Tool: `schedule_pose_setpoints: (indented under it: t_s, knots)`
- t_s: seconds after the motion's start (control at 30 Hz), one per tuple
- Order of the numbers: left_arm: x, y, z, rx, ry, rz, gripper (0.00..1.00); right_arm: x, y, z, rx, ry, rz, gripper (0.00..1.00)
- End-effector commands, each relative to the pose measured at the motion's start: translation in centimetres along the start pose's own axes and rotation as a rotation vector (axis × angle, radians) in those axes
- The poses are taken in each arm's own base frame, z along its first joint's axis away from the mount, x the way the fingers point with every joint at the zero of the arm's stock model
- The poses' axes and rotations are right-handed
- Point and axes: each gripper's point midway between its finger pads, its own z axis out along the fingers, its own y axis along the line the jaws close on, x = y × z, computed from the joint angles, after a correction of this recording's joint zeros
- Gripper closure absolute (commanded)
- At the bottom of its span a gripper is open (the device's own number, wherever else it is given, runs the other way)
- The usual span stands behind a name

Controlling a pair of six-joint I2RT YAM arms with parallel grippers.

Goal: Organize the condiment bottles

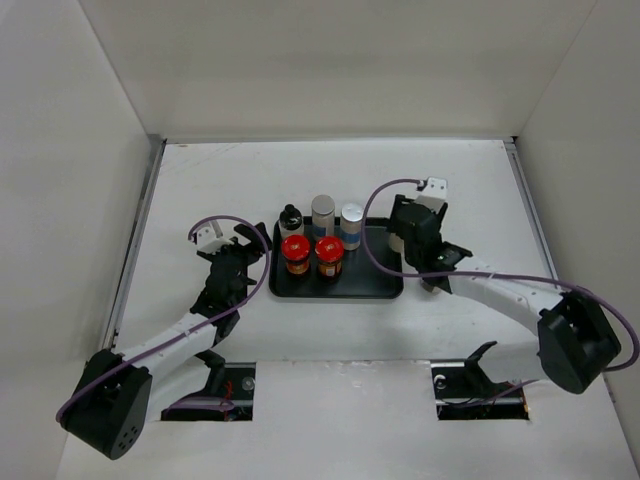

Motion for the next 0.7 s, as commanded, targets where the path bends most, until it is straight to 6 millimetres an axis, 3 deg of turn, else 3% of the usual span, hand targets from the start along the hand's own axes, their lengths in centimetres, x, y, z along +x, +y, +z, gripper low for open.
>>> schedule_pose_setpoints:
  t_s: [0.0, 0.2, 0.53, 0.6, 0.67]
  knots:
    - [-0.8, -0.9, 0.1, 0.031, -0.028, -0.037, 0.17, -2.6, 2.7, 0.0, -0.067, -0.079, 0.061, 0.54]
    - [-0.9, -0.8, 0.2, 0.029, -0.033, -0.038, 0.17, -1.0, 5.9, 0.7, -0.151, -0.048, 0.075, 0.51]
    - [-1.0, -1.0, 0.0, 0.038, -0.035, -0.043, 0.17, 0.2, 7.4, 1.9, -0.166, -0.041, 0.067, 0.49]
    - [-1.1, -0.7, 0.1, 0.029, -0.038, -0.041, 0.17, 1.0, 7.6, 2.0, -0.168, -0.025, 0.055, 0.42]
    - [-0.8, -0.6, 0.2, 0.024, -0.030, -0.035, 0.17, 1.2, 7.7, 1.8, -0.169, -0.023, 0.043, 0.28]
